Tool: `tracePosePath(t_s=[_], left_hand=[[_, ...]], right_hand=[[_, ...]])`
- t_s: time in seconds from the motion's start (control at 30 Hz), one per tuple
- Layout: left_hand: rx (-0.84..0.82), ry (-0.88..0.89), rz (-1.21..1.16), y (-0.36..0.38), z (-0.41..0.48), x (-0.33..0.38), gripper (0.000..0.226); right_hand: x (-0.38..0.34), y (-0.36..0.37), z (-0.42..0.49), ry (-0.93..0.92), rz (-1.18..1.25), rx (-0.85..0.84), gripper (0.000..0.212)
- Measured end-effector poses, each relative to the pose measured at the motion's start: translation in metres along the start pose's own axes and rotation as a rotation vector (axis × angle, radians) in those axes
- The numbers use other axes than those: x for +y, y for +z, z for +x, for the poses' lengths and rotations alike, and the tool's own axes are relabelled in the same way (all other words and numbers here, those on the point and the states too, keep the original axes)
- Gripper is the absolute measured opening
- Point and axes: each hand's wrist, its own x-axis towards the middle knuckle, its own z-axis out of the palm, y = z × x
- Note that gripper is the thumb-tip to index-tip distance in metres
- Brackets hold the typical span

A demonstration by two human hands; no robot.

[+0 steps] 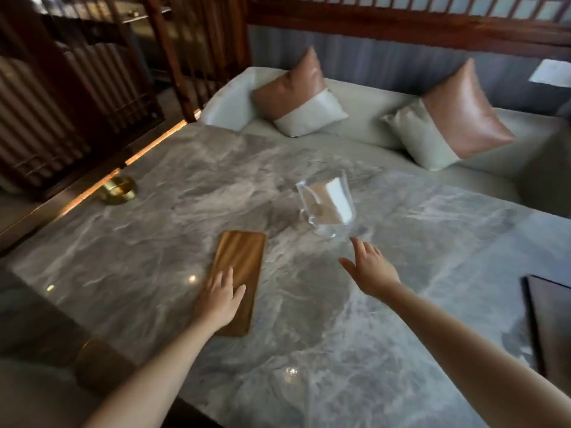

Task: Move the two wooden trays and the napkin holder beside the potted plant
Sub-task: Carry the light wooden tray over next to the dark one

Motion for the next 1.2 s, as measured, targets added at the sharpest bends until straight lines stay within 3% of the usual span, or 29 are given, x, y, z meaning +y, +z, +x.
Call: tracePosePath(t_s=[0.17,0.3,0.7,1.2], left_hand=[[-0.011,-0.187,-0.065,0.003,-0.014,-0.059,0.057],[-0.026,-0.238,-0.107,0.004,-0.022,-0.080,0.052],[-0.013,-0.161,-0.068,0.024,-0.022,-0.105,0.031],[0.046,-0.180,-0.278,0.022,-0.009,-0.093,0.025]], right_hand=[[-0.075,0.026,0.038,-0.136,-0.043,-0.089,0.062],[-0.112,0.048,0.067,-0.158,-0.079,-0.150,0.060],[-0.156,0.096,0.127,-0.114,-0.060,-0.275,0.057],[-0.158,0.107,0.163,0.011,-0.022,-0.317,0.054]])
